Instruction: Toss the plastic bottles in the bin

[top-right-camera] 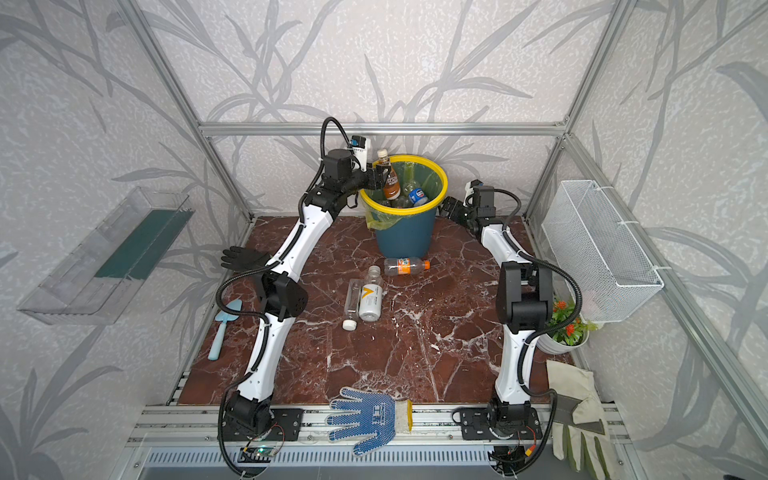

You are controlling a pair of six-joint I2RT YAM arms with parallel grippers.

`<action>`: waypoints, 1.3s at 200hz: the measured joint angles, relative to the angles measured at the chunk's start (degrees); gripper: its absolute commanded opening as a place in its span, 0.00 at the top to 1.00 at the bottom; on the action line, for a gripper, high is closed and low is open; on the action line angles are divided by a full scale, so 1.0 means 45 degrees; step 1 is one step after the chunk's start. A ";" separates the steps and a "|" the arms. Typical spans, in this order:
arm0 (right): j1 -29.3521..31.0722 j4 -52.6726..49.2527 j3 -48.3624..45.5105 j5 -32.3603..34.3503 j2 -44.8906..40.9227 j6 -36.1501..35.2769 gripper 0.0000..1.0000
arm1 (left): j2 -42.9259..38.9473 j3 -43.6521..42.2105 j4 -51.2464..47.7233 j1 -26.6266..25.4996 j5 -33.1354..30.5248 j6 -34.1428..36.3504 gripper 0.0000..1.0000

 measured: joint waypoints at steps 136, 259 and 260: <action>0.0199 0.0272 0.0393 -0.2749 0.0214 -0.0442 0.08 | -0.2433 -0.1326 -0.0733 -0.0325 -0.1617 0.0398 0.12; 0.1190 -0.0918 0.1919 -0.3939 0.0559 -0.2050 0.08 | 0.2152 0.1957 0.2594 0.2268 -0.0651 -0.0243 0.01; 0.1195 -0.0928 0.1919 -0.3944 0.0559 -0.2059 0.08 | 0.2152 0.1957 0.2613 0.2273 -0.0627 -0.0253 0.01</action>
